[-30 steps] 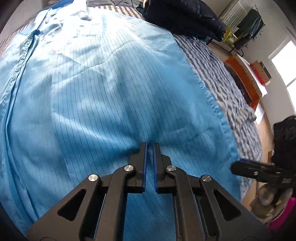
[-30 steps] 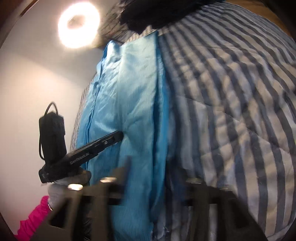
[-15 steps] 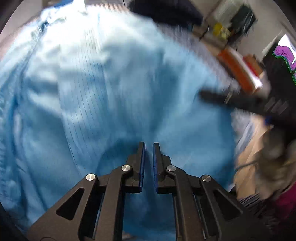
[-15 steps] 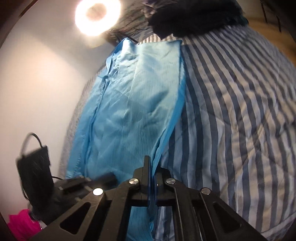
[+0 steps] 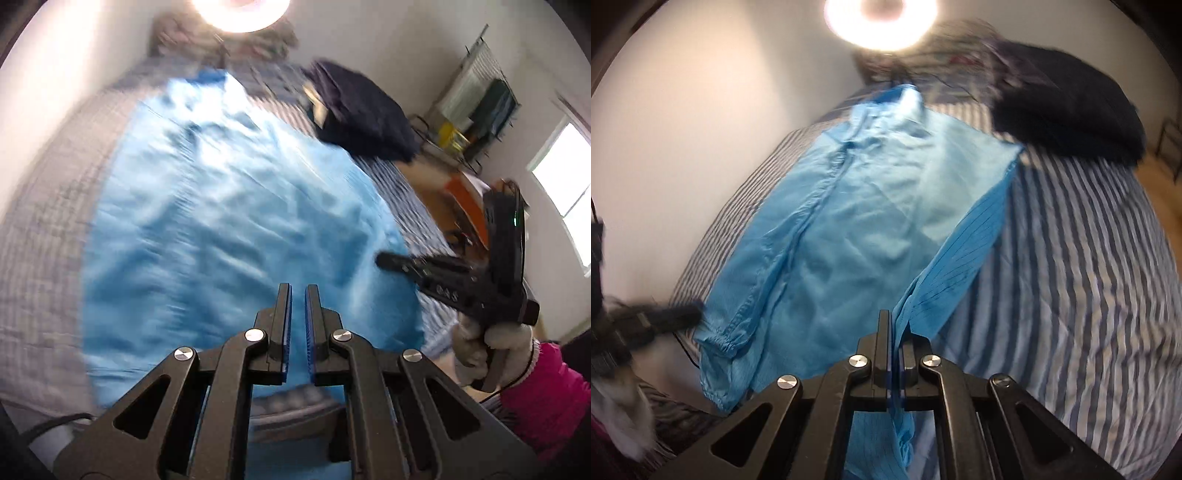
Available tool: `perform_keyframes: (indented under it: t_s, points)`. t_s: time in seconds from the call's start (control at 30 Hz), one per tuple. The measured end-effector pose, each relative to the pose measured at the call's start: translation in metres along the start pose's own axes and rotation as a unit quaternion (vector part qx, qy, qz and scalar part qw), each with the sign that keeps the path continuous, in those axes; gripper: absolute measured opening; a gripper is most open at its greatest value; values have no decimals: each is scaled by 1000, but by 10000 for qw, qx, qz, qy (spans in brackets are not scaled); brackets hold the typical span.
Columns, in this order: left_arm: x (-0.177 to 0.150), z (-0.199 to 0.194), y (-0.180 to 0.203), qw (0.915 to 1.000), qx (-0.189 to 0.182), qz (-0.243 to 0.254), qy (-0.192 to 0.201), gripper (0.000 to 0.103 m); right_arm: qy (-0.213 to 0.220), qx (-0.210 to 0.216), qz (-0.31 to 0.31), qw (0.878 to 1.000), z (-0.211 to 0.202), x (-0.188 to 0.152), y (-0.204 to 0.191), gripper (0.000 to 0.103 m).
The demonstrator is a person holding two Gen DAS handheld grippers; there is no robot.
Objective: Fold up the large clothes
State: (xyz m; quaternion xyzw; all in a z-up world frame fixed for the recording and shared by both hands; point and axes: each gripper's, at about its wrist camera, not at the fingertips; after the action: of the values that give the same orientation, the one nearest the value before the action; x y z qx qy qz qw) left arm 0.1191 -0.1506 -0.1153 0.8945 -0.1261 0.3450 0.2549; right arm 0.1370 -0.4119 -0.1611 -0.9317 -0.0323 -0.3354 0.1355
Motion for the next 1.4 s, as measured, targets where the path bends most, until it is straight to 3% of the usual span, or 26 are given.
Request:
perform_keyframes:
  t_s: [0.13, 0.3, 0.43, 0.6, 0.73, 0.83, 1.0, 1.07, 1.17, 1.33, 1.4]
  points:
    - [15, -27, -47, 9983, 334, -311, 364, 5, -51, -13, -554, 9985, 11, 6, -36, 0]
    - [23, -39, -100, 9920, 348, -1092, 532, 5, -310, -90, -1332, 9906, 44, 5, -93, 0]
    - [24, -41, -120, 9891, 388, -1297, 579, 5, -723, -35, -1872, 9796, 82, -5, -132, 0]
    - [20, -40, -134, 9881, 426, -1379, 542, 5, -1268, 31, -2039, 9707, 123, -23, -153, 0]
    - [21, -39, -139, 9874, 412, -1436, 528, 5, -1480, 344, -1644, 9746, 129, -19, -148, 6]
    - [24, -42, -137, 9878, 398, -1394, 579, 5, -1565, 838, -1158, 9773, 116, -9, -142, 31]
    - [24, -43, -133, 9897, 380, -1258, 569, 5, -1055, 1640, -602, 9790, 63, 14, -126, 32]
    - [21, -39, -133, 9901, 392, -1250, 499, 5, -723, 1464, -535, 9851, 44, 24, -107, 30]
    - [18, -35, -135, 9906, 402, -1237, 414, 5, -696, 1039, -356, 9915, 46, 25, -73, 23]
    - [16, -31, -139, 9898, 392, -1326, 351, 5, -1304, 748, -30, 9886, 80, -5, -34, 19]
    - [16, -30, -138, 9896, 358, -1350, 329, 5, -1529, 848, -65, 9846, 89, -19, -36, 19]
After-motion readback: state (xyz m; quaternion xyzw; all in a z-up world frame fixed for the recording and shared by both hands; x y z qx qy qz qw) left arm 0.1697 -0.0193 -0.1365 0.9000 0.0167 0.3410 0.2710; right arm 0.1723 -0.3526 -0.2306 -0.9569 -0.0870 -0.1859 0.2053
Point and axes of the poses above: each gripper's, at about its wrist camera, not at the fingertips, and z roughly the way its jaws point, y to its right, x to its top, and after that the axes turned 7 degrees about y, right-handed
